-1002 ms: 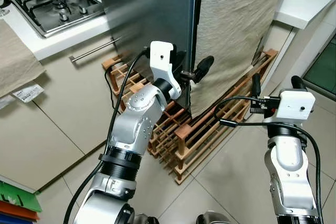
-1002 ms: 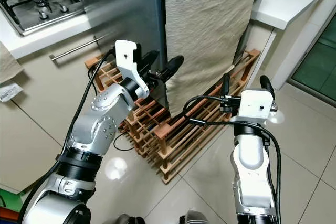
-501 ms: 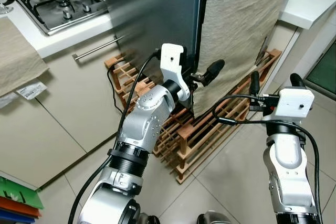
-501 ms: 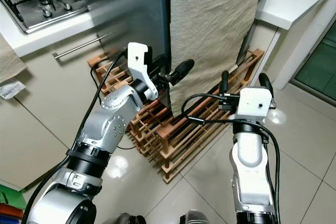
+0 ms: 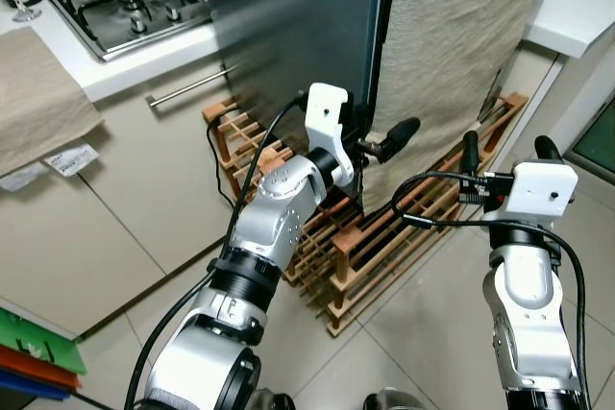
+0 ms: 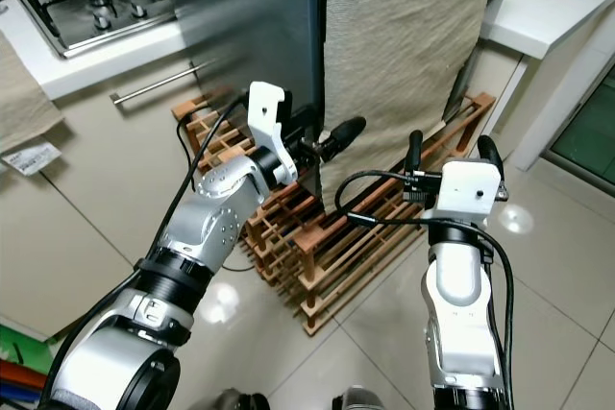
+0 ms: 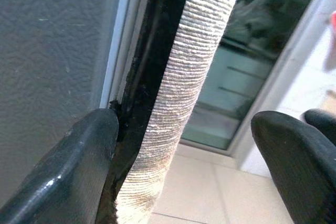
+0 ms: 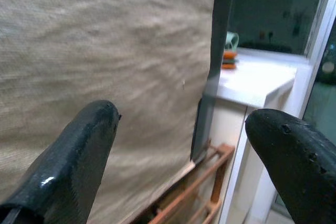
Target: Restocking fridge
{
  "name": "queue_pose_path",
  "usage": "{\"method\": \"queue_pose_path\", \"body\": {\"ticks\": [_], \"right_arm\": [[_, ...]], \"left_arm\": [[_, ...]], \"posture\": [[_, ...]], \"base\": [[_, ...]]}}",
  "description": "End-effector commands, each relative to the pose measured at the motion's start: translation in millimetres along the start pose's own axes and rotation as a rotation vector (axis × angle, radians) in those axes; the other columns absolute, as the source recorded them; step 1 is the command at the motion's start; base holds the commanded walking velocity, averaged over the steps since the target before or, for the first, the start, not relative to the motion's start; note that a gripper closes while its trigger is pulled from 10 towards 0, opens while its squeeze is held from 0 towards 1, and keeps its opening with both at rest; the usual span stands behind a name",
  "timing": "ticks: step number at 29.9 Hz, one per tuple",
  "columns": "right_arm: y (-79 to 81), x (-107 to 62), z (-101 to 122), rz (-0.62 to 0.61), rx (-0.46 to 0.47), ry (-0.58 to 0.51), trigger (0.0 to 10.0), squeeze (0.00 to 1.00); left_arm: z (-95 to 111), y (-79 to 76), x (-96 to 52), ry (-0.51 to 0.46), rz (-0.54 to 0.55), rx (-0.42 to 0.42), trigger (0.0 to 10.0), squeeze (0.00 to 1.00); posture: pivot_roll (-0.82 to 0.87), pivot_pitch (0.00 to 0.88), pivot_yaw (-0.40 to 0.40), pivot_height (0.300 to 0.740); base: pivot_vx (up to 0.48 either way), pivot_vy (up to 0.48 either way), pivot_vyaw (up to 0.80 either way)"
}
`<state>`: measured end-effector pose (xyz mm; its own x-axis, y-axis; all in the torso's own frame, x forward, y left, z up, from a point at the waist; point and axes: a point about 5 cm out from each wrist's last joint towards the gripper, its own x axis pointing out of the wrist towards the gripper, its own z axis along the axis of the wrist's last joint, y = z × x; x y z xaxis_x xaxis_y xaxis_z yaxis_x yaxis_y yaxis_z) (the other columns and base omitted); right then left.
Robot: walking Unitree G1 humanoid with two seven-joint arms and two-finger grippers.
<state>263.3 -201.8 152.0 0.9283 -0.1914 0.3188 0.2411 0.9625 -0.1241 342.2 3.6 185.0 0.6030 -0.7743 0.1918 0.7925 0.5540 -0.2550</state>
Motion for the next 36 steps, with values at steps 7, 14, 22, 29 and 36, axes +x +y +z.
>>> {"method": "queue_pose_path", "body": {"ticks": [7, 14, 22, 29, 36], "right_arm": [[-18.9, -25.3, -9.8, -0.048, -0.006, 0.076, 10.0, 0.43], [-20.5, -31.1, -12.5, -0.053, -0.011, 0.094, 10.0, 0.43], [-19.0, -29.3, -11.0, -0.052, -0.013, 0.091, 10.0, 0.43], [-13.1, -21.3, 12.4, -0.065, -0.022, -0.016, 10.0, 0.43], [-7.7, -20.9, 10.6, -0.054, 0.0, -0.014, 10.0, 0.43]], "left_arm": [[-4.5, -95.6, 29.0, -0.053, -0.477, -0.206, 10.0, 0.0], [2.5, -101.8, 26.8, -0.062, -0.577, -0.284, 10.0, 0.0], [8.7, -93.7, 24.0, -0.065, -0.558, -0.312, 10.0, 0.0], [34.4, -41.3, -2.2, -0.125, -0.237, -0.105, 10.0, 0.0], [47.5, -12.8, -41.4, -0.141, 0.0, 0.053, 10.0, 0.0]], "posture": [[-0.28, 0.106, 0.112, 0.732], [-0.29, 0.101, 0.123, 0.732], [-0.29, 0.101, 0.125, 0.732], [-0.28, 0.104, 0.139, 0.732], [-0.25, 0.095, 0.135, 0.732]], "base": [[0.0, 0.0, 0.0], [0.0, 0.0, 0.0], [0.0, 0.0, 0.0], [0.0, 0.0, 0.0], [0.0, 0.0, 0.0]]}}
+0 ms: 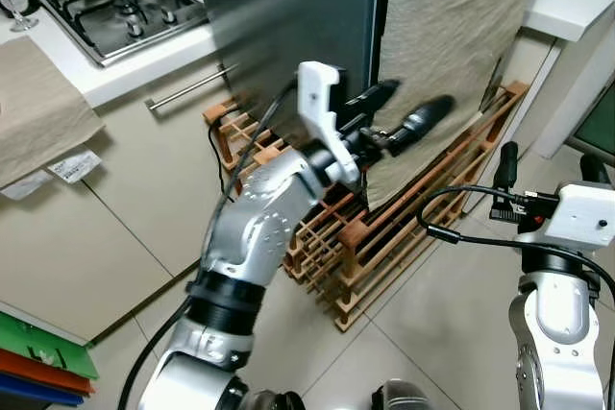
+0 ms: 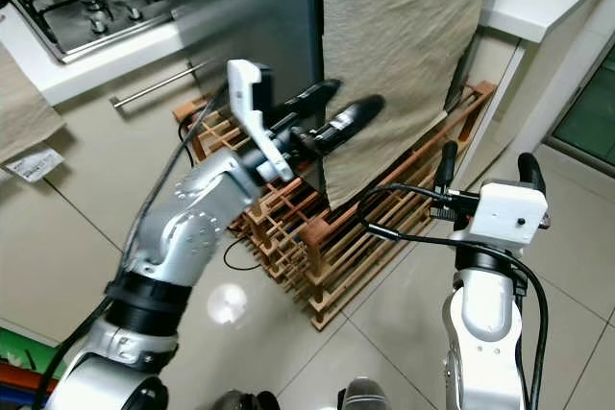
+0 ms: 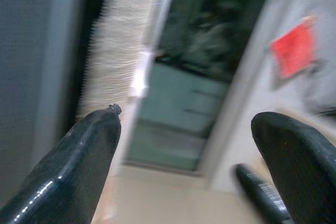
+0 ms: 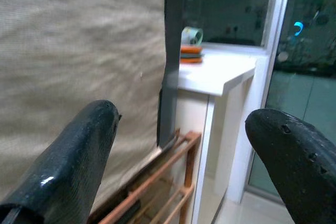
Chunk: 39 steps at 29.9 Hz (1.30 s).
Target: Restocking fridge
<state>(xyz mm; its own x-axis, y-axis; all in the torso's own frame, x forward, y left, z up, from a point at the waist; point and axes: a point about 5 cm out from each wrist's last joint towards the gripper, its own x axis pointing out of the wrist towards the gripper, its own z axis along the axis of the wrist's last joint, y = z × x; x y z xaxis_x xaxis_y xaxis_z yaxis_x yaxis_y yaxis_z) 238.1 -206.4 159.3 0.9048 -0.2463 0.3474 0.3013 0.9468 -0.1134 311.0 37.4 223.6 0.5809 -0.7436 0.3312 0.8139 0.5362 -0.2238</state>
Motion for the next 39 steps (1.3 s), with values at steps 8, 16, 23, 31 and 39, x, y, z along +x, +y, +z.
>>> {"method": "queue_pose_path", "body": {"ticks": [8, 16, 23, 31, 39], "right_arm": [[11.9, 10.9, -3.2, 0.031, 0.024, 0.009, 10.0, 0.43], [16.7, 19.5, -5.4, 0.041, 0.035, 0.003, 10.0, 0.43], [18.9, 24.7, 0.5, 0.044, 0.036, -0.031, 10.0, 0.43], [16.2, 20.1, 7.4, 0.014, 0.032, -0.058, 10.0, 0.43], [19.1, 25.4, 5.8, 0.019, 0.043, -0.046, 10.0, 0.43]], "left_arm": [[4.4, 16.0, -15.5, 0.015, 0.191, 0.108, 10.0, 0.0], [-4.1, 14.2, -16.7, 0.035, 0.203, 0.093, 10.0, 0.0], [-2.6, 18.0, -18.0, 0.02, 0.214, 0.131, 10.0, 0.0], [-6.5, 32.0, -45.2, 0.069, 0.35, 0.217, 10.0, 0.0], [-11.8, 34.3, -47.0, 0.081, 0.353, 0.186, 10.0, 0.0]], "posture": [[-0.23, 0.07, 0.114, 0.732], [-0.2, 0.062, 0.102, 0.732], [-0.2, 0.058, 0.092, 0.732], [-0.18, 0.059, 0.087, 0.732], [-0.18, 0.06, 0.081, 0.732]], "base": [[0.0, 0.0, 0.0], [0.0, 0.0, 0.0], [0.0, -0.164, 0.0], [0.0, 0.0, 0.0], [0.0, 0.0, 0.0]]}}
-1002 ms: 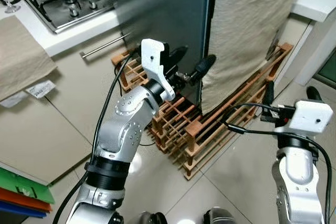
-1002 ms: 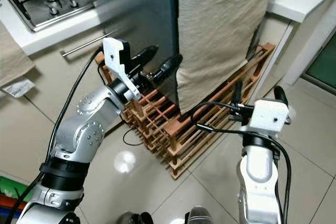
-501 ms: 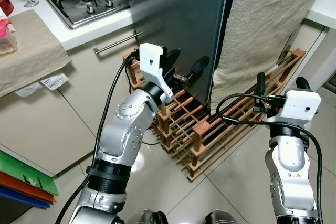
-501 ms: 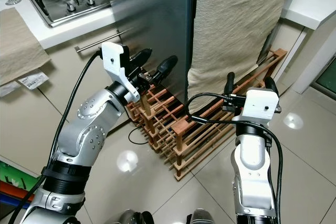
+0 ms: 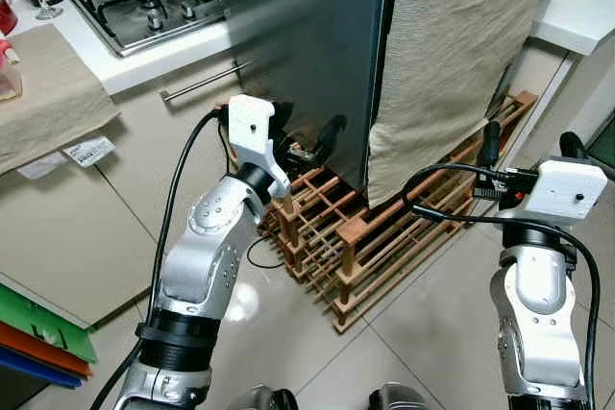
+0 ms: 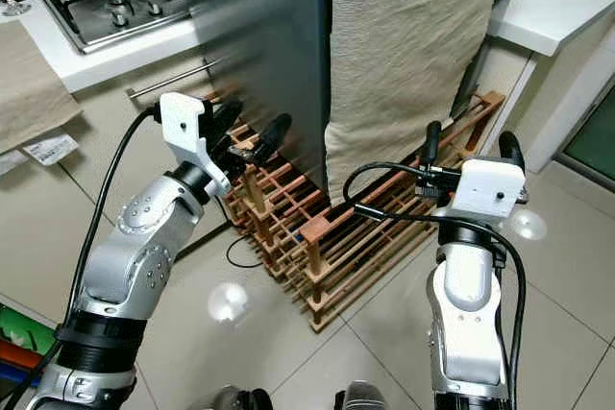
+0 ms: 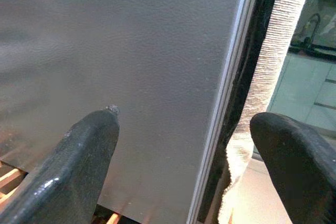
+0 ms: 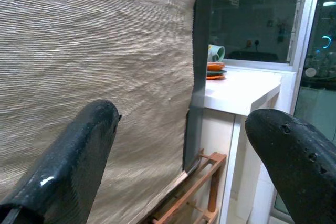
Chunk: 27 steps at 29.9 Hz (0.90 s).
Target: Restocking fridge
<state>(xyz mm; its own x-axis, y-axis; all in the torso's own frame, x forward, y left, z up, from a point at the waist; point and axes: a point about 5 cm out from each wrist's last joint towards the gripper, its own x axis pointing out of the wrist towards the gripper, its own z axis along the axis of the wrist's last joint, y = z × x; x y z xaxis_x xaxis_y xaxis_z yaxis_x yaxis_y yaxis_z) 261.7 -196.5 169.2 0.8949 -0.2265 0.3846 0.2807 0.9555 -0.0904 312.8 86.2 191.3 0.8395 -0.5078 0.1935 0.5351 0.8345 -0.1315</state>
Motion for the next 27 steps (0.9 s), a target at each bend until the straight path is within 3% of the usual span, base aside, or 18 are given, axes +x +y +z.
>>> {"method": "queue_pose_path", "body": {"ticks": [1, 13, 20, 27], "right_arm": [[3.7, 3.1, 1.4, 0.006, 0.013, -0.005, 10.0, 0.43], [10.8, 9.7, 3.5, 0.032, 0.01, -0.026, 10.0, 0.43], [9.8, 9.9, 0.3, 0.033, 0.005, -0.009, 10.0, 0.43], [11.9, 9.6, -0.9, 0.041, 0.004, -0.008, 10.0, 0.43]], "left_arm": [[-1.6, -0.4, -1.2, 0.008, -0.02, -0.012, 10.0, 0.0], [-1.5, -10.1, 8.8, -0.017, -0.088, -0.01, 10.0, 0.0], [-3.0, -5.0, 8.1, -0.005, -0.064, -0.021, 10.0, 0.0], [-0.3, 4.0, 12.1, 0.001, -0.022, -0.027, 10.0, 0.0]], "posture": [[-0.18, 0.06, 0.081, 0.732], [-0.19, 0.058, 0.087, 0.732], [-0.18, 0.07, 0.08, 0.732], [-0.18, 0.068, 0.085, 0.732]], "base": [[0.0, 0.0, 0.0], [0.218, -0.173, 0.0], [0.0, 0.0, -0.57], [0.0, 0.0, 0.0]]}}
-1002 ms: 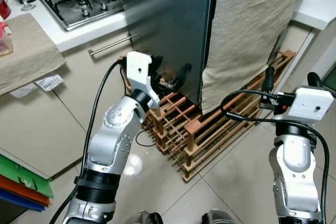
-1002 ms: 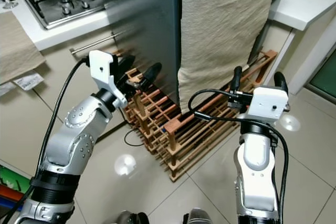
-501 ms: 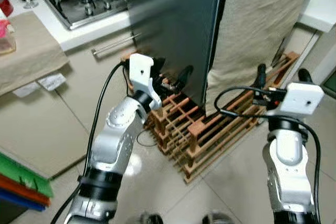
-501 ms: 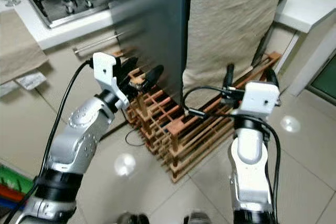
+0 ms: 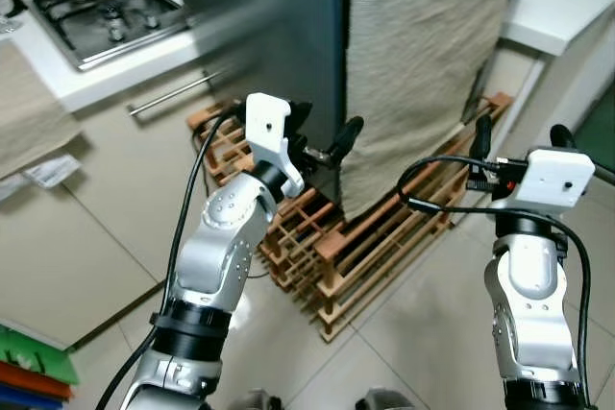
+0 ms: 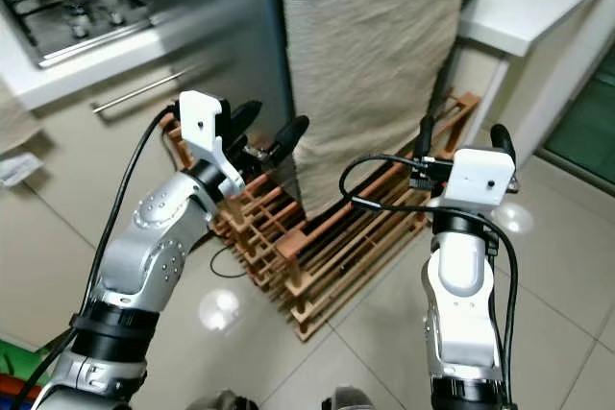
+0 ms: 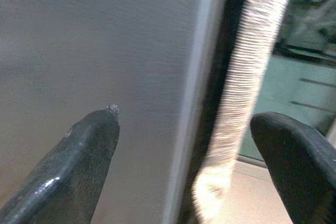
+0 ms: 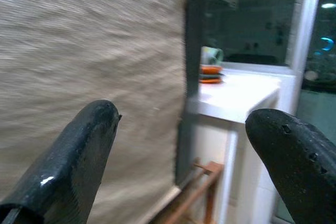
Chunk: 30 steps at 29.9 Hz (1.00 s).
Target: Restocking fridge
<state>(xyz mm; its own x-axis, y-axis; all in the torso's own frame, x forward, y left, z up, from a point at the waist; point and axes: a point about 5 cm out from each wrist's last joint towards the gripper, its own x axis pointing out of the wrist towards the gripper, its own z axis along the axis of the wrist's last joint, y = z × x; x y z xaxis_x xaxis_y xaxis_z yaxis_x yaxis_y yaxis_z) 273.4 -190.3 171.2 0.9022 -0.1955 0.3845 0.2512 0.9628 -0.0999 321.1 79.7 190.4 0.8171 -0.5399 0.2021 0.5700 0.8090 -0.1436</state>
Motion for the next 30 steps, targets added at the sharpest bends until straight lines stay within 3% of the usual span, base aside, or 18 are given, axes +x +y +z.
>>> {"method": "queue_pose_path", "body": {"ticks": [1, 11, 20, 30], "right_arm": [[3.0, -0.1, 0.0, 0.01, 0.001, -0.004, 10.0, 0.44], [1.3, -1.0, -2.6, 0.006, -0.004, 0.006, 10.0, 0.43], [3.3, -2.6, -6.7, 0.023, -0.016, 0.022, 10.0, 0.44], [4.1, -1.2, -6.5, 0.034, -0.011, 0.011, 10.0, 0.44]], "left_arm": [[3.7, 5.6, 2.3, 0.004, 0.021, -0.01, 10.0, 0.0], [5.5, -2.8, 5.3, 0.029, -0.09, 0.024, 10.0, 0.0], [3.0, -0.5, 6.5, 0.038, -0.063, -0.01, 10.0, 0.0], [-3.0, -1.2, 6.7, 0.059, -0.065, -0.013, 10.0, 0.0]], "posture": [[-0.18, 0.068, 0.085, 0.732], [-0.19, 0.059, 0.089, 0.732], [-0.19, 0.046, 0.088, 0.732], [-0.19, 0.037, 0.085, 0.732]], "base": [[0.0, 0.0, 0.0], [0.0, 0.0, 0.0], [0.0, 0.0, -0.77], [0.0, 0.0, 0.0]]}}
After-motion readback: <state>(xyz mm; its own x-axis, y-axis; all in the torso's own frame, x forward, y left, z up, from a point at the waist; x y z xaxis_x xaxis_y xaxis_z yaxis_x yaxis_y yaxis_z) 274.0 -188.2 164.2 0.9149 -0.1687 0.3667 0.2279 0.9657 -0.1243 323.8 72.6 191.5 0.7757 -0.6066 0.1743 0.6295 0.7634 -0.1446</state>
